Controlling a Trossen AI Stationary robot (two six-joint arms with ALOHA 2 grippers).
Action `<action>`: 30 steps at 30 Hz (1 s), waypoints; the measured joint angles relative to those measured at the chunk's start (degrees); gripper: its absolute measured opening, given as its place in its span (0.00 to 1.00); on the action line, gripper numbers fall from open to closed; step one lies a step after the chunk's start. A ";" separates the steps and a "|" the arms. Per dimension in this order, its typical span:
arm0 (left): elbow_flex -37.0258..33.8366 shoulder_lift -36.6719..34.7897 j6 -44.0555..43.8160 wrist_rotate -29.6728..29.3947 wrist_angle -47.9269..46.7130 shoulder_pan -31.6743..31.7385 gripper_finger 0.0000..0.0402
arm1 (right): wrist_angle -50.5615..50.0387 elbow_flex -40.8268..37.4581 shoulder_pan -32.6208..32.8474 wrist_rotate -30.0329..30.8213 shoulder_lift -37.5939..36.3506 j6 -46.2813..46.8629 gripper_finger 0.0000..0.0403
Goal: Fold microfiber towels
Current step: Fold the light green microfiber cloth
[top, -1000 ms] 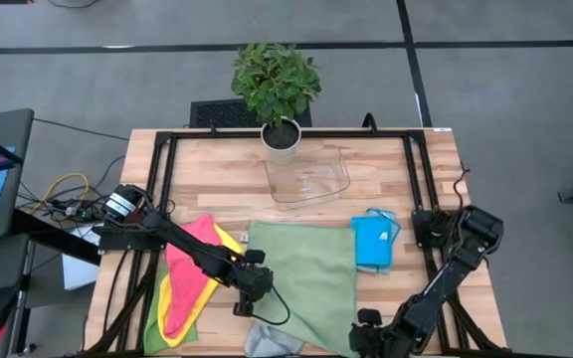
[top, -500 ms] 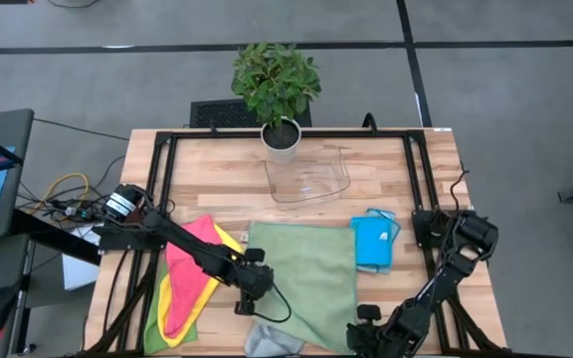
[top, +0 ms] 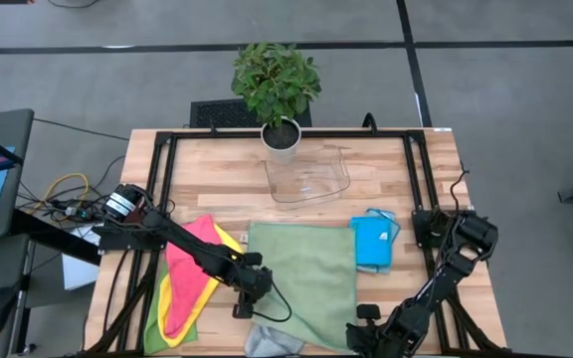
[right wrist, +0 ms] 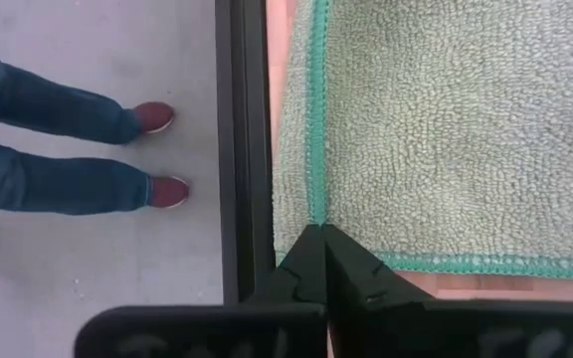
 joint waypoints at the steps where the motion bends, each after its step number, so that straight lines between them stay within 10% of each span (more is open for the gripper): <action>1: 0.02 0.00 0.31 -0.17 -0.28 0.00 0.29 | 0.02 0.00 0.00 0.00 0.00 -0.02 0.02; 12: 0.04 -0.09 -0.04 0.01 -3.54 0.26 0.02 | -0.24 -0.13 0.12 0.09 -0.62 0.92 0.06; 30: 0.04 -0.09 -6.31 -0.60 -3.69 0.26 0.00 | 3.26 -0.11 0.35 0.27 -5.33 1.36 0.43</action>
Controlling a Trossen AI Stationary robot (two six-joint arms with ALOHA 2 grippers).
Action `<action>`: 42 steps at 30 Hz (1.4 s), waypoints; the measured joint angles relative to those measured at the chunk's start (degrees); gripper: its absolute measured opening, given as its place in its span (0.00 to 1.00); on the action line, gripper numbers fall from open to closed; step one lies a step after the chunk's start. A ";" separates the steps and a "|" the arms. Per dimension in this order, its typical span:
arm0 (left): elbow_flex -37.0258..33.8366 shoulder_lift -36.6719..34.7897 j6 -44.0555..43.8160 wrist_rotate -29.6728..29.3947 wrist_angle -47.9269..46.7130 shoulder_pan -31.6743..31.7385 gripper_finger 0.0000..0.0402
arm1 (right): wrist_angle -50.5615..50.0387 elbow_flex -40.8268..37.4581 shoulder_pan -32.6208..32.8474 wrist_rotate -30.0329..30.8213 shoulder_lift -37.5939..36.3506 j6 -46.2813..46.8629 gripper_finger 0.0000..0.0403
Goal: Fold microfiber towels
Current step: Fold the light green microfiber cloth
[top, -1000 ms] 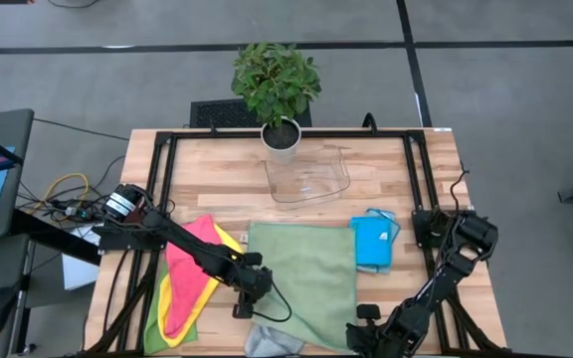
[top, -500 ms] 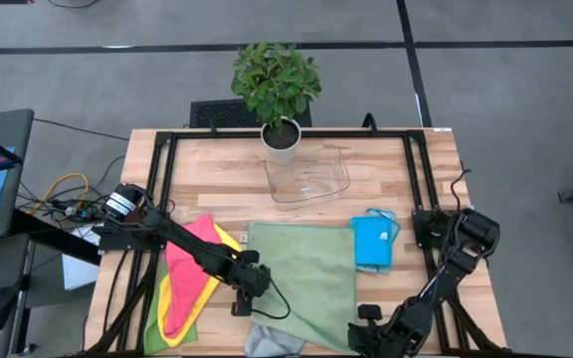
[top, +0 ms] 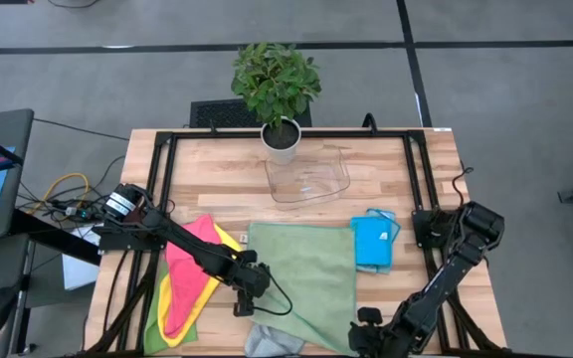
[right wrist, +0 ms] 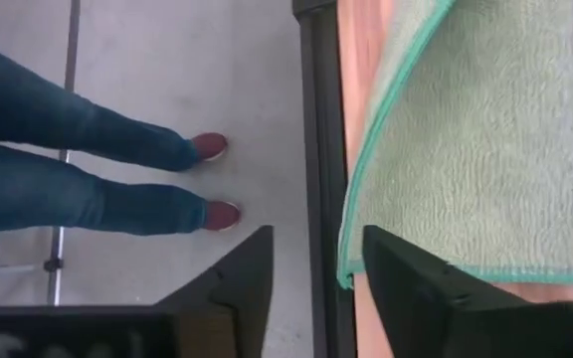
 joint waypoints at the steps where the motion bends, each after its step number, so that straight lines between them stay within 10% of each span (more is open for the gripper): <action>1: 0.00 0.00 -0.15 0.02 0.00 0.00 0.00 | -0.07 0.00 0.12 0.04 0.01 -0.02 0.46; 12: 0.51 0.00 -1.21 -0.01 -0.38 -0.02 0.00 | 1.41 0.02 1.20 -0.57 4.52 4.45 0.52; 25: 1.64 0.00 -1.52 -1.51 -1.09 0.20 0.00 | -0.20 0.07 0.79 -1.86 4.52 2.01 0.04; 42: 1.73 -1.20 -7.63 2.11 -2.48 0.26 0.00 | -7.06 5.23 0.08 -2.35 4.34 -0.47 0.02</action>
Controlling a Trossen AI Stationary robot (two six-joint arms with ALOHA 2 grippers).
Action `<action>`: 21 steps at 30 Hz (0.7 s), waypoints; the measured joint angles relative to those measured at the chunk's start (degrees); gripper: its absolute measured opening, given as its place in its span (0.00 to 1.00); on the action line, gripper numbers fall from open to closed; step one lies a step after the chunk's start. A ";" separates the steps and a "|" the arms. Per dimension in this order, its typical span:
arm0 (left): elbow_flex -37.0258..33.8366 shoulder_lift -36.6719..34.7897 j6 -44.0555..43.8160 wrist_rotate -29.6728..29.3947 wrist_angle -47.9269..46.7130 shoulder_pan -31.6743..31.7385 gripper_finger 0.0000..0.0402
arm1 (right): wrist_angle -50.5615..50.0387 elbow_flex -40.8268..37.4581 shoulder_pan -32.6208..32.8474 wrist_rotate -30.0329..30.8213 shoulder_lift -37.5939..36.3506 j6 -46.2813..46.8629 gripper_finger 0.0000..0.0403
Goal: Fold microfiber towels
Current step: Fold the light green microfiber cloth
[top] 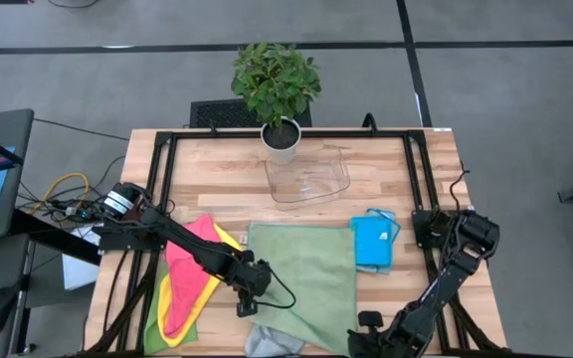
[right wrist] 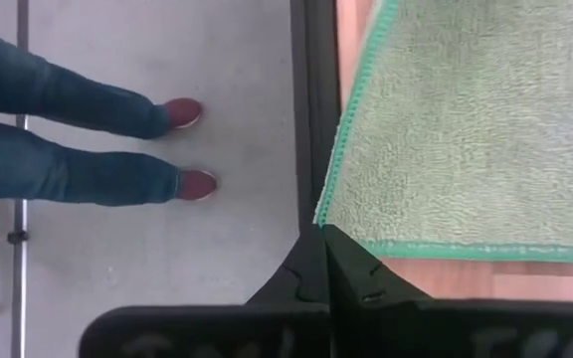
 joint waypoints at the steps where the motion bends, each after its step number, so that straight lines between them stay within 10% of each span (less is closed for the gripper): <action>1: 0.14 -0.03 -0.15 0.19 -0.09 0.00 0.00 | -0.20 0.06 -0.09 0.00 0.00 -0.01 0.02; 21: 8.78 0.14 4.83 -4.60 -11.08 -0.81 0.01 | -0.70 0.12 -0.41 0.93 0.00 0.45 0.01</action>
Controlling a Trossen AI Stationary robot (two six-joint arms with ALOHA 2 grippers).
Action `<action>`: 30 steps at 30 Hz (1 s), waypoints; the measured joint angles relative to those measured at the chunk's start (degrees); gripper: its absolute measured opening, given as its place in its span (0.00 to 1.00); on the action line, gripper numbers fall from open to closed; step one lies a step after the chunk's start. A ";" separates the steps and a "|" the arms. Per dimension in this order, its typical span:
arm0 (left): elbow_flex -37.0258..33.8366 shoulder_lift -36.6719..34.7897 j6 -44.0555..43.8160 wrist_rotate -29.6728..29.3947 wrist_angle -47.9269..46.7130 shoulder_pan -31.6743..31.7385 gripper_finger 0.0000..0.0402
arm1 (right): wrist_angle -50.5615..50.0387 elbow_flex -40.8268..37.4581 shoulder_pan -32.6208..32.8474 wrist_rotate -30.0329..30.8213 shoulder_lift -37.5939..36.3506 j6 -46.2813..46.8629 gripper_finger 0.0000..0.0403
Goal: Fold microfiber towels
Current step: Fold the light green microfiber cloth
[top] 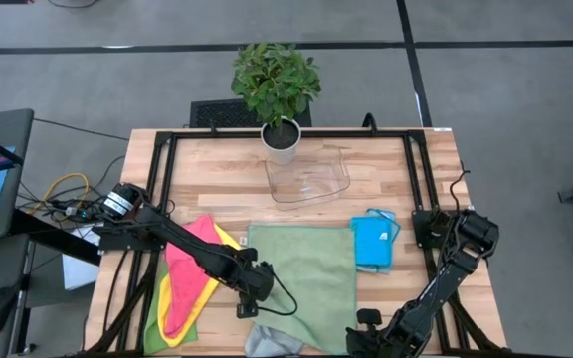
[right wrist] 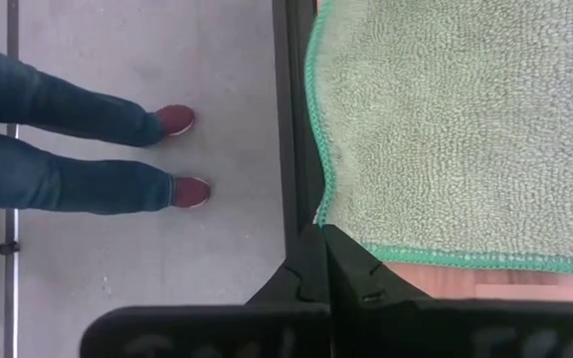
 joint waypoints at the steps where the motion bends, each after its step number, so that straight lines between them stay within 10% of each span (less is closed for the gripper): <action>1: 0.00 -0.23 0.21 -0.21 0.78 -0.04 0.01 | 0.00 0.00 0.00 0.01 0.00 0.02 0.01; 30: -0.04 0.49 20.64 1.98 13.77 -0.31 0.49 | 0.07 0.02 -0.39 0.55 0.02 0.09 0.03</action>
